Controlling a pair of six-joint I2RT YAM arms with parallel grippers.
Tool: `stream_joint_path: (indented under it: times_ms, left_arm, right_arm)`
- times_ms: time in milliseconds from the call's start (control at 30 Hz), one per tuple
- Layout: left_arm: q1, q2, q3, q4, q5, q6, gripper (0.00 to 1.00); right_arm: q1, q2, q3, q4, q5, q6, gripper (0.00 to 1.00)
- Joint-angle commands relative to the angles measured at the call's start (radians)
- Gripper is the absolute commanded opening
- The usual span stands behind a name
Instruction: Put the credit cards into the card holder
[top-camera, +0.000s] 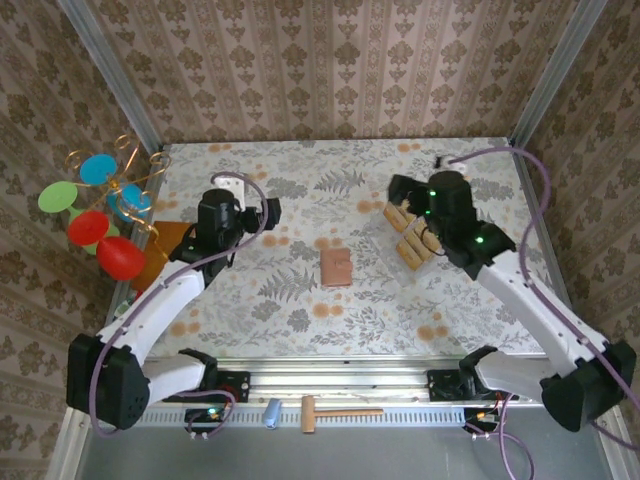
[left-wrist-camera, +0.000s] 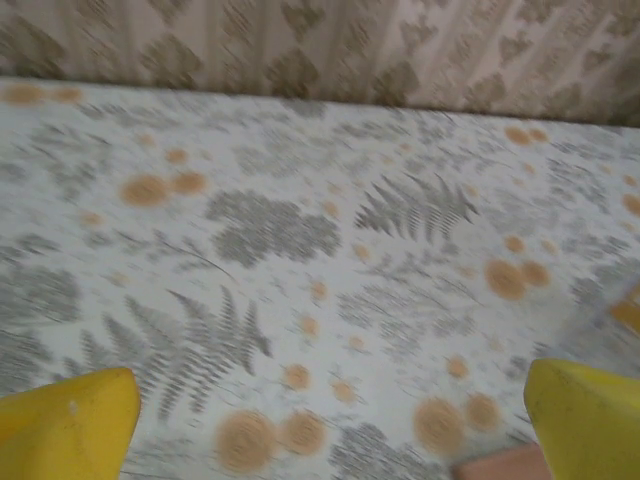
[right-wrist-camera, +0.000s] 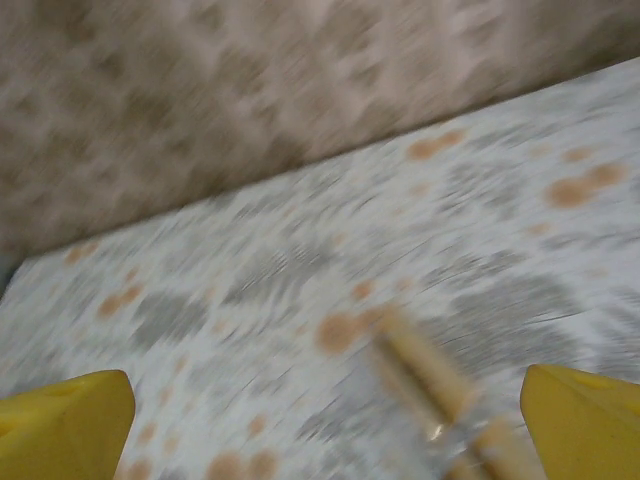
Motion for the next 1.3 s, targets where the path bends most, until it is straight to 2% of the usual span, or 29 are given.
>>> stream_joint_path:
  times_ms: [0,133,233,367,500,600,700,800,867,1000,1133,1167,1200,1233,1267]
  left_arm:
    - [0.031,-0.018,-0.022,0.052,-0.168,0.145,1.0]
    - [0.087,-0.027,-0.078,0.084,-0.272,0.192,1.0]
    - [0.126,-0.054,-0.178,0.216,-0.312,0.243,1.0]
    - [0.199,-0.082,-0.327,0.445,-0.323,0.295,1.0]
    - [0.285,-0.055,-0.33,0.395,-0.3,0.299,1.0]
    - [0.325,-0.005,-0.337,0.405,-0.273,0.257,1.0]
    - [0.321,0.085,-0.339,0.459,-0.231,0.234,1.0]
    - [0.3,0.181,-0.367,0.56,-0.258,0.255,1.0]
    - [0.295,0.219,-0.392,0.618,-0.274,0.261,1.0]
    - [0.3,0.264,-0.357,0.63,-0.176,0.309,1.0]
    - [0.301,0.337,-0.272,0.56,-0.081,0.37,1.0]
    - [0.301,0.345,-0.281,0.595,-0.065,0.382,1.0]
    - [0.304,0.36,-0.324,0.696,-0.058,0.391,1.0]
    - [0.316,0.358,-0.366,0.763,-0.077,0.362,1.0]
    - [0.338,0.352,-0.396,0.809,-0.063,0.331,1.0]
  right_arm:
    - [-0.114,-0.048,-0.054,-0.029,0.202,0.02,1.0]
    - [-0.263,-0.074,-0.143,0.028,0.268,0.013,1.0]
    - [-0.338,-0.048,-0.223,0.115,0.282,-0.016,1.0]
    - [-0.369,0.05,-0.292,0.226,0.319,-0.103,1.0]
    - [-0.372,0.139,-0.361,0.359,0.311,-0.175,1.0]
    - [-0.372,0.189,-0.418,0.478,0.267,-0.221,1.0]
    - [-0.371,0.229,-0.486,0.627,0.215,-0.273,1.0]
    - [-0.37,0.271,-0.553,0.786,0.131,-0.311,1.0]
    - [-0.37,0.272,-0.559,0.816,0.065,-0.339,1.0]
    - [-0.367,0.325,-0.643,1.045,-0.02,-0.399,1.0]
    - [-0.352,0.363,-0.65,1.096,-0.158,-0.472,1.0]
    - [-0.352,0.386,-0.672,1.154,-0.178,-0.482,1.0]
    - [-0.35,0.433,-0.713,1.295,-0.177,-0.489,1.0]
    - [-0.352,0.432,-0.731,1.319,-0.162,-0.48,1.0]
    - [-0.353,0.403,-0.718,1.248,-0.159,-0.471,1.0]
